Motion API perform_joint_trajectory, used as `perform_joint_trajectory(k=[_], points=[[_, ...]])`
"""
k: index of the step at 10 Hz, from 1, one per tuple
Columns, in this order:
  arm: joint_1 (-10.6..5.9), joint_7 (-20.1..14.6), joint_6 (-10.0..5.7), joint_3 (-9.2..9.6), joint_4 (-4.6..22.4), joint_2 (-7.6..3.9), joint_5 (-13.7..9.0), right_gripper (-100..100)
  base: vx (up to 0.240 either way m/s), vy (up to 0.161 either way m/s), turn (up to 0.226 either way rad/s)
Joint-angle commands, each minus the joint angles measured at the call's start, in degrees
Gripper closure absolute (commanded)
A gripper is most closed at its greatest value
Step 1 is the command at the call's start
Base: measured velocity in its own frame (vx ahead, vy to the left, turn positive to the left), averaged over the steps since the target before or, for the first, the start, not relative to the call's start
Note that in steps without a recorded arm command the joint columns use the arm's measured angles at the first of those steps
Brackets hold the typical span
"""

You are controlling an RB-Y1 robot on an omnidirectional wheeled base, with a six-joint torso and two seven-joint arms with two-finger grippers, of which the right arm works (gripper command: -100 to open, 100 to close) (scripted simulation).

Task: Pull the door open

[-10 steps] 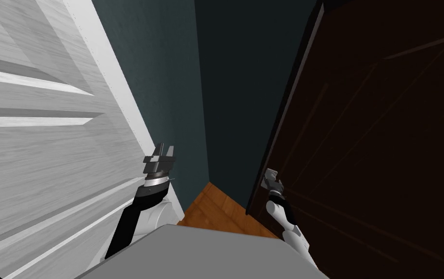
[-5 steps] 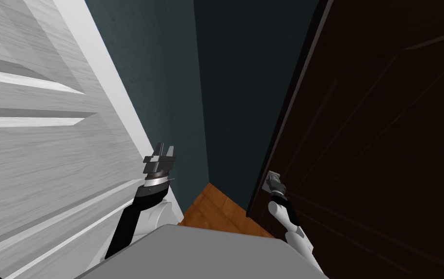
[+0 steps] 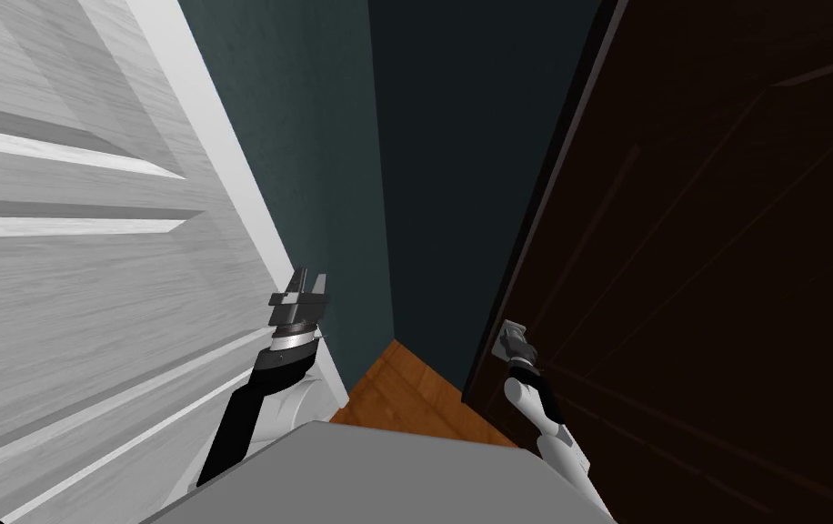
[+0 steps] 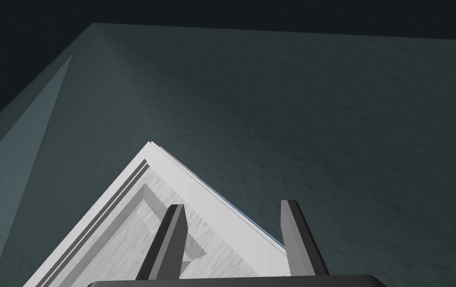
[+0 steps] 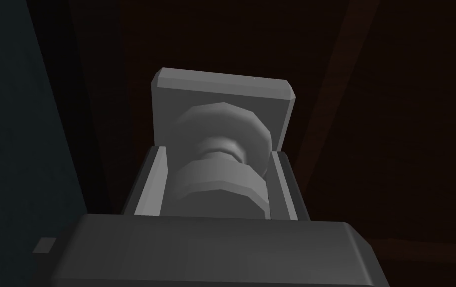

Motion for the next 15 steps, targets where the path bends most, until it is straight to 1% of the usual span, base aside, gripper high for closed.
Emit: perform_joint_trajectory(k=[1, 8, 9, 10, 11, 15], points=[[0.50, -0.95, 0.40, 1.19, -0.18, -0.20, -0.07, 100, -0.240, -0.064, 0.145], [2.06, -5.32, 1.07, 5.45, -1.29, -2.85, -0.53, 100, -0.231, -0.019, 0.123], [1.91, -4.70, 1.02, 4.87, -1.39, -2.63, -0.46, 100, -0.115, -0.013, 0.039], [2.46, -5.58, 1.11, 6.04, -1.68, -3.16, -0.42, 100, -0.170, -0.036, 0.125], [2.57, -5.77, 1.09, 6.27, -1.77, -3.32, -0.42, 100, -0.214, -0.030, 0.125], [3.83, -8.10, 0.86, 9.05, -2.81, -5.18, -0.37, 100, -0.244, -0.036, 0.137]])
